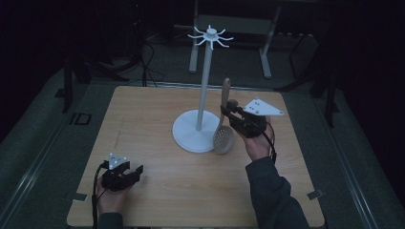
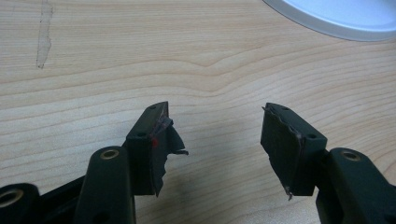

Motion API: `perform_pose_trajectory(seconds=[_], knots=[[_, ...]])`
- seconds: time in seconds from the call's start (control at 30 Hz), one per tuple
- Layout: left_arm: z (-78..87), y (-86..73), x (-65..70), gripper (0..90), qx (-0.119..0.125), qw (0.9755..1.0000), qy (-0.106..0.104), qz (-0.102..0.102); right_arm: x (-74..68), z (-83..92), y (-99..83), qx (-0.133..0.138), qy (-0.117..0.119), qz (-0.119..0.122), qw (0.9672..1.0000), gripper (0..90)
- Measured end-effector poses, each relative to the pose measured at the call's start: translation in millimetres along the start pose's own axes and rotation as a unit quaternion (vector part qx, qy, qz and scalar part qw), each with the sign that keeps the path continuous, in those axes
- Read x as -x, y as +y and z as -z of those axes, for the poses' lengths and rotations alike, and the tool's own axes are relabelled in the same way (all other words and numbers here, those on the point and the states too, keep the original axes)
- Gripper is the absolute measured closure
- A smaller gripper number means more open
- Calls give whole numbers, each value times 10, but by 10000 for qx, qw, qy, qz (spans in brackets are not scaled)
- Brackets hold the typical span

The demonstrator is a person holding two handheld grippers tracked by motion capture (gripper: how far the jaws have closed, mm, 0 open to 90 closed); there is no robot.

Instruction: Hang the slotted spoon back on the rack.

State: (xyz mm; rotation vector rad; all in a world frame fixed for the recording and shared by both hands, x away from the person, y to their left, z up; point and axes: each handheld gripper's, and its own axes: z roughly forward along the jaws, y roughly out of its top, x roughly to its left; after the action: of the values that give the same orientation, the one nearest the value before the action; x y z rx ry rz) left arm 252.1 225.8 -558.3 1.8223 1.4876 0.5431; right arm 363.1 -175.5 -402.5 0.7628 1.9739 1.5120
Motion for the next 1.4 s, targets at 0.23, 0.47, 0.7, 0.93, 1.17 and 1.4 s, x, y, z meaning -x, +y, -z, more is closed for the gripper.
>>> perform_pose_trajectory(seconds=[0.23,0.47,0.7,0.93,1.17,1.4], knots=[[1,0,-2,429,4,10000,-2,4,30,17,70,80,-21,-7,10000,742],[5,0,-2,428,16,10000,-1,17,52,22,127,114,-33,-27,9999,741],[6,0,-5,429,16,10000,1,27,103,14,171,115,-67,-72,9999,741],[8,0,-5,429,24,10000,1,19,142,1,207,101,-103,-118,9998,741],[8,0,-6,429,20,10000,3,15,177,-3,267,117,-153,-98,9998,741],[14,2,-4,430,52,10000,21,5,208,-9,336,137,-204,-112,9996,741]])
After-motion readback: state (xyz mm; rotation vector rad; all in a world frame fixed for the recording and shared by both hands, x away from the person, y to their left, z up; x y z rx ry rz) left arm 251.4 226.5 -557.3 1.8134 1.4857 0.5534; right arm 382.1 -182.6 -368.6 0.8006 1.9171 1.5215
